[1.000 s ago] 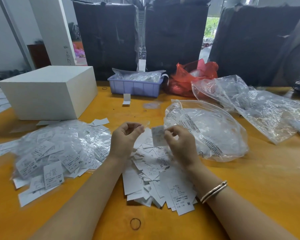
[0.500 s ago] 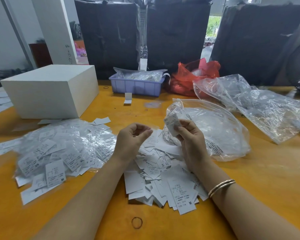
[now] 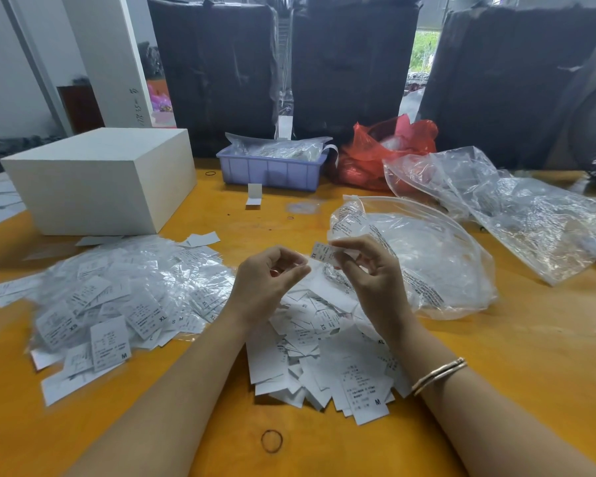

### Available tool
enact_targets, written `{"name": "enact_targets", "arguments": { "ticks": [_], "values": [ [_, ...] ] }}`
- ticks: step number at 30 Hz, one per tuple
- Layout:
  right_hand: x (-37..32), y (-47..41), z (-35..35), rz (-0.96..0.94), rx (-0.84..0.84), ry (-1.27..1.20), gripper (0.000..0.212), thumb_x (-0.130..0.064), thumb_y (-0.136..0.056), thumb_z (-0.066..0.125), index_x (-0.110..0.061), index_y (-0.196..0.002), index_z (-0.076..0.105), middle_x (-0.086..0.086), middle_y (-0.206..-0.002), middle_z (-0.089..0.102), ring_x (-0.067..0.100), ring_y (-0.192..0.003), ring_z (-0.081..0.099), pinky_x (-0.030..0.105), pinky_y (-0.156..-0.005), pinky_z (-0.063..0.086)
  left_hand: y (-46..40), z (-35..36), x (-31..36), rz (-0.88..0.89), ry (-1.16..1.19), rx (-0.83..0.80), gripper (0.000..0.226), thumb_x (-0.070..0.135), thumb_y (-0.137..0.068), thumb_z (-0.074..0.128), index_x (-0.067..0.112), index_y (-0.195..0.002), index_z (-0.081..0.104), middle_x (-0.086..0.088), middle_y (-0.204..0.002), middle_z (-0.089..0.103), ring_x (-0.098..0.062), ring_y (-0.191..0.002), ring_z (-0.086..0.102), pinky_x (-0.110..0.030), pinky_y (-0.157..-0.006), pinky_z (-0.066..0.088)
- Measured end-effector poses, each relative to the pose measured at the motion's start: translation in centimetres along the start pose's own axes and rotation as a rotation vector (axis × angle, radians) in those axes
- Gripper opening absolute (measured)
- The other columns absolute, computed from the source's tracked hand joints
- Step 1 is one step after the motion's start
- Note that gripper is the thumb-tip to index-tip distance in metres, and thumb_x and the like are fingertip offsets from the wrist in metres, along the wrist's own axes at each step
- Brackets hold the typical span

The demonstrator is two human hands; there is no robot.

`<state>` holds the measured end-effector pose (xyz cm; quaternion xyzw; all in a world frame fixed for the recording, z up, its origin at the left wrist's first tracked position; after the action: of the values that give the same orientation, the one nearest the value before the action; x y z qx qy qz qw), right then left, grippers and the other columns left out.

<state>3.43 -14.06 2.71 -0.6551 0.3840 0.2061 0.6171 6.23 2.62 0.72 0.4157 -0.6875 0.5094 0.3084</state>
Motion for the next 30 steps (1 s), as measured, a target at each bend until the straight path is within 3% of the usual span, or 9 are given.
{"name": "enact_targets", "arguments": {
  "ticks": [3, 9, 14, 17, 20, 24, 27, 30],
  "values": [
    [0.0, -0.1, 0.0, -0.013, -0.021, 0.033, 0.025, 0.004, -0.085, 0.061, -0.018, -0.094, 0.066, 0.005, -0.086, 0.062, 0.024, -0.081, 0.060, 0.043, -0.077, 0.051, 0.0, 0.1, -0.1, 0.002, 0.008, -0.009, 0.010, 0.019, -0.079, 0.074, 0.024, -0.084, 0.067, 0.010, -0.075, 0.066, 0.000, -0.068, 0.060, -0.016, -0.065, 0.050],
    [0.1, -0.1, 0.1, -0.031, -0.100, 0.128, 0.023, 0.009, -0.085, 0.058, -0.009, -0.095, 0.068, -0.005, -0.083, 0.058, 0.002, -0.077, 0.053, 0.015, -0.072, 0.042, 0.0, 0.1, 0.0, 0.013, 0.002, -0.038, 0.009, 0.025, -0.078, 0.073, 0.025, -0.085, 0.068, 0.010, -0.079, 0.068, 0.000, -0.073, 0.062, -0.014, -0.070, 0.050],
    [0.2, 0.0, 0.3, -0.069, -0.193, 0.186, 0.029, 0.014, -0.085, 0.051, -0.005, -0.097, 0.069, 0.005, -0.084, 0.058, 0.014, -0.078, 0.055, 0.021, -0.069, 0.044, 0.2, 0.5, 0.5, 0.028, -0.011, -0.059, 0.012, 0.037, -0.076, 0.068, 0.026, -0.082, 0.069, 0.013, -0.077, 0.067, 0.004, -0.067, 0.056, -0.010, -0.060, 0.043],
    [0.2, 0.3, 1.2, -0.115, -0.244, 0.232, 0.027, 0.011, -0.087, 0.054, -0.003, -0.105, 0.068, 0.011, -0.085, 0.059, 0.023, -0.078, 0.057, 0.028, -0.069, 0.047, 0.2, 0.6, 0.4, 0.039, -0.039, -0.078, 0.003, 0.030, -0.080, 0.070, 0.029, -0.082, 0.069, 0.014, -0.075, 0.067, -0.001, -0.067, 0.059, -0.018, -0.060, 0.045],
    [0.5, 0.4, 1.6, -0.065, -0.205, 0.245, 0.033, 0.000, -0.088, 0.059, -0.008, -0.120, 0.060, 0.003, -0.087, 0.062, 0.012, -0.076, 0.058, 0.019, -0.071, 0.047, 0.1, 0.7, 0.1, 0.020, 0.022, -0.079, 0.007, 0.022, -0.081, 0.071, 0.029, -0.080, 0.069, 0.004, -0.077, 0.071, -0.016, -0.077, 0.067, -0.029, -0.070, 0.053],
    [1.4, -0.1, 0.1, 0.166, -0.043, 0.009, 0.020, 0.000, -0.086, 0.062, -0.016, -0.096, 0.060, 0.004, -0.079, 0.065, 0.011, -0.067, 0.063, 0.022, -0.068, 0.052, 0.0, 0.2, 0.0, -0.050, 0.178, -0.002, 0.013, 0.036, -0.069, 0.071, 0.026, -0.077, 0.068, 0.010, -0.073, 0.072, -0.005, -0.071, 0.067, -0.017, -0.067, 0.052],
    [1.4, 0.1, 0.4, 0.192, -0.095, -0.007, 0.018, 0.005, -0.083, 0.064, -0.013, -0.084, 0.065, 0.003, -0.074, 0.067, 0.009, -0.063, 0.065, 0.019, -0.065, 0.052, 0.0, 0.4, -0.1, -0.052, 0.151, -0.032, 0.011, 0.036, -0.068, 0.071, 0.029, -0.076, 0.068, 0.010, -0.074, 0.072, -0.007, -0.075, 0.068, -0.018, -0.067, 0.053],
    [0.9, 0.5, 1.4, 0.158, -0.167, 0.024, 0.018, 0.007, -0.082, 0.063, -0.009, -0.089, 0.068, 0.005, -0.078, 0.068, 0.011, -0.069, 0.065, 0.020, -0.068, 0.053, 0.1, 0.6, 0.1, -0.025, 0.085, -0.082, 0.006, 0.034, -0.072, 0.072, 0.033, -0.077, 0.069, 0.012, -0.074, 0.071, -0.005, -0.074, 0.066, -0.017, -0.064, 0.052]
  ]
}}
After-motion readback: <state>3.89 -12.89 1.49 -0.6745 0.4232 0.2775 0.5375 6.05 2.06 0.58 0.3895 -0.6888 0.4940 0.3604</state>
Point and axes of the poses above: each hand's wrist, its own y-axis away from the middle knuckle, its own z-axis out of the palm, x = y × z, the point moved 5 cm from there along -y, towards the middle knuckle
